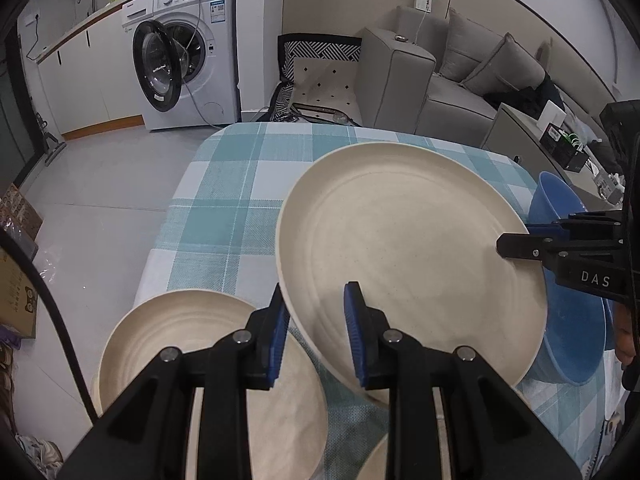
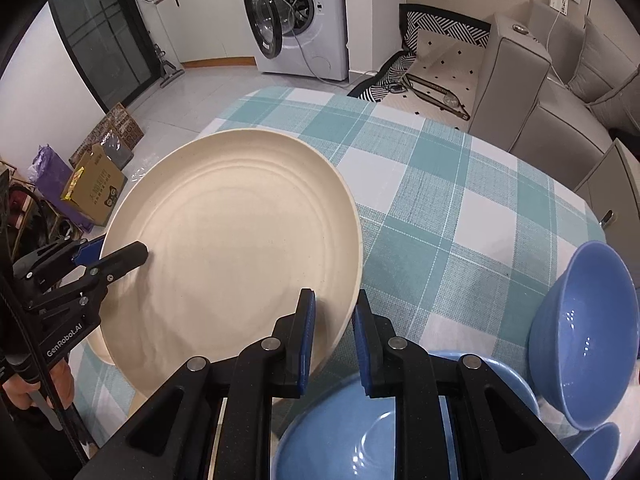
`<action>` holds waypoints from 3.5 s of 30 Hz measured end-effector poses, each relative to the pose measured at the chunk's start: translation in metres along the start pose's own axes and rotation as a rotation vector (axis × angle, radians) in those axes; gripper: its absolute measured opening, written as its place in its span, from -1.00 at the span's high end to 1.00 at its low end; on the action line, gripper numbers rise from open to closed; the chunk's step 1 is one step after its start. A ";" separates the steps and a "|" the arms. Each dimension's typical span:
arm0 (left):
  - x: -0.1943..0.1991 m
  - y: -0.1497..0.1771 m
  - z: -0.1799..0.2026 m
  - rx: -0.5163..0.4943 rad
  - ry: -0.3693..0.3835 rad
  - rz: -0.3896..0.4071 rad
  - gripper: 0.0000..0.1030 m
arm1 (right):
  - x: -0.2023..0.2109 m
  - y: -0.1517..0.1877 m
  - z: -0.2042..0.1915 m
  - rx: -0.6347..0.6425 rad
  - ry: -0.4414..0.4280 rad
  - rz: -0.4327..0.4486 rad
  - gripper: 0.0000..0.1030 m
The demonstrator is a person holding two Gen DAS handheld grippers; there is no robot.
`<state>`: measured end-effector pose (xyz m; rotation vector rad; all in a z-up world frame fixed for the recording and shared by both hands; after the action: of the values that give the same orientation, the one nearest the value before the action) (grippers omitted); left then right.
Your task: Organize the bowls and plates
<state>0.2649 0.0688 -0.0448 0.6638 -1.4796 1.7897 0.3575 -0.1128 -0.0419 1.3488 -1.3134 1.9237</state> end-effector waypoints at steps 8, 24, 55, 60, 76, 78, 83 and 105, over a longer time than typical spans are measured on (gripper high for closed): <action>0.024 0.009 0.010 -0.025 0.004 0.023 0.50 | 0.031 0.022 -0.005 -0.022 -0.016 0.042 0.64; 0.057 0.038 0.025 -0.056 0.001 0.056 0.50 | 0.063 0.065 -0.012 -0.029 -0.037 0.111 0.63; 0.071 0.101 0.036 -0.080 0.041 0.019 0.50 | 0.073 0.133 -0.028 -0.052 -0.071 0.125 0.63; 0.071 0.111 0.036 -0.077 0.046 0.010 0.50 | 0.072 0.146 -0.030 -0.070 -0.090 0.126 0.63; 0.071 0.131 0.039 -0.091 0.046 -0.007 0.50 | 0.063 0.182 -0.037 -0.115 -0.104 0.129 0.63; 0.070 0.133 0.040 -0.096 0.042 -0.011 0.50 | 0.060 0.185 -0.037 -0.118 -0.104 0.126 0.63; 0.067 0.137 0.041 -0.104 0.036 -0.018 0.50 | 0.053 0.191 -0.037 -0.125 -0.100 0.123 0.63; 0.047 0.155 0.048 -0.138 -0.012 -0.079 0.47 | 0.031 0.208 -0.046 -0.096 -0.012 0.108 0.60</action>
<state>0.1121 0.0167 -0.0936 0.6549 -1.5468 1.6109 0.1614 -0.1704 -0.1097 1.2688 -1.4926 1.8981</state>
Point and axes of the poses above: each gripper's, at about its wrist camera, not at the fingertips, and x roughly against the way its jaws point, z to its right, y to its underside, the point moved 7 cm from there along -x, roughly the way its jaws point, and after that the axes turned 8 degrees about y, right-handed, at the moved point
